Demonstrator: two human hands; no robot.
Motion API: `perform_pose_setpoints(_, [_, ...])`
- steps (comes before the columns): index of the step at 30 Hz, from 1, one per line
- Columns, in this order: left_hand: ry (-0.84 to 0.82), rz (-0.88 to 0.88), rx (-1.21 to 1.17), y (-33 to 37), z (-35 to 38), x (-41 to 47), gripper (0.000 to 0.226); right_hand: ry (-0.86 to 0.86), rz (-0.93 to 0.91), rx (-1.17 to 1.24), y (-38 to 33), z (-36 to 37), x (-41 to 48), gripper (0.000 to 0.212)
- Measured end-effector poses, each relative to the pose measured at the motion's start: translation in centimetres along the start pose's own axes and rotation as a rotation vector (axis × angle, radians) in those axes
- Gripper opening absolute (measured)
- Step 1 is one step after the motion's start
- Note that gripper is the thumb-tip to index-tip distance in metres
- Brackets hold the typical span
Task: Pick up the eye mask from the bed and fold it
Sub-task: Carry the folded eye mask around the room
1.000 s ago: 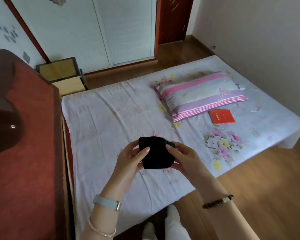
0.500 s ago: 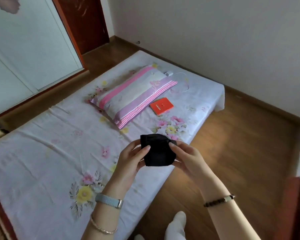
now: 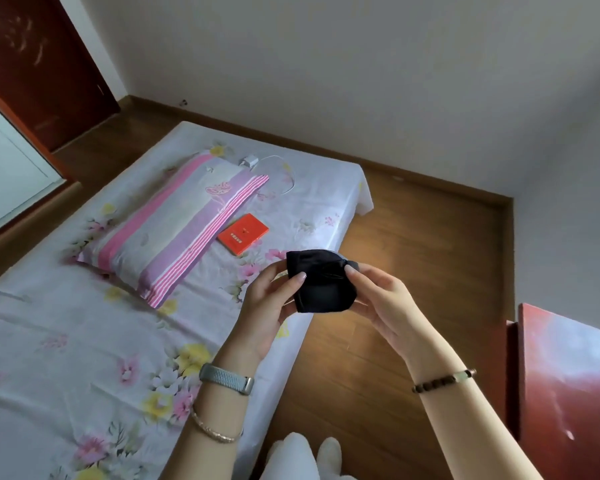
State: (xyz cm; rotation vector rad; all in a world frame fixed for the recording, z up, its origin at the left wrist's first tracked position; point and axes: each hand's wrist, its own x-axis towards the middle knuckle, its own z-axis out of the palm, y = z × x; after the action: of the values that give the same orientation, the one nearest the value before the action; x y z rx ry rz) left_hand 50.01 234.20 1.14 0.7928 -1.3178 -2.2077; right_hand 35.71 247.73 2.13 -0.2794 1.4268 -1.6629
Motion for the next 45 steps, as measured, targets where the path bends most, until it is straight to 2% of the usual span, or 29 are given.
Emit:
perform_pose_setpoints(10, [-0.133, -0.096, 0.079, -0.9, 6.3, 10.8, 0.026, 0.177, 0.008, 0.091, -2.9, -6.9, 6.9, 0.027])
perform_pose_setpoints(16, [-0.232, -0.090, 0.120, 0.8, 10.1, 20.5, 0.022, 0.246, -0.059, 0.122, -7.0, -10.1, 14.1, 0.024])
perform_pose_setpoints(23, [-0.315, -0.109, 0.158, 3.1, 14.6, 30.3, 0.029, 0.307, -0.135, 0.142, -12.0, -13.1, 20.9, 0.025])
perform_pose_setpoints(36, [-0.344, -0.153, 0.194, 2.2, 24.6, 46.0, 0.031, 0.391, -0.135, 0.104, -19.8, -23.0, 33.0, 0.024])
perform_pose_setpoints(45, [-0.326, -0.141, 0.134, 1.9, 33.9, 58.7, 0.029, 0.324, -0.130, 0.070, -28.0, -32.8, 44.0, 0.025])
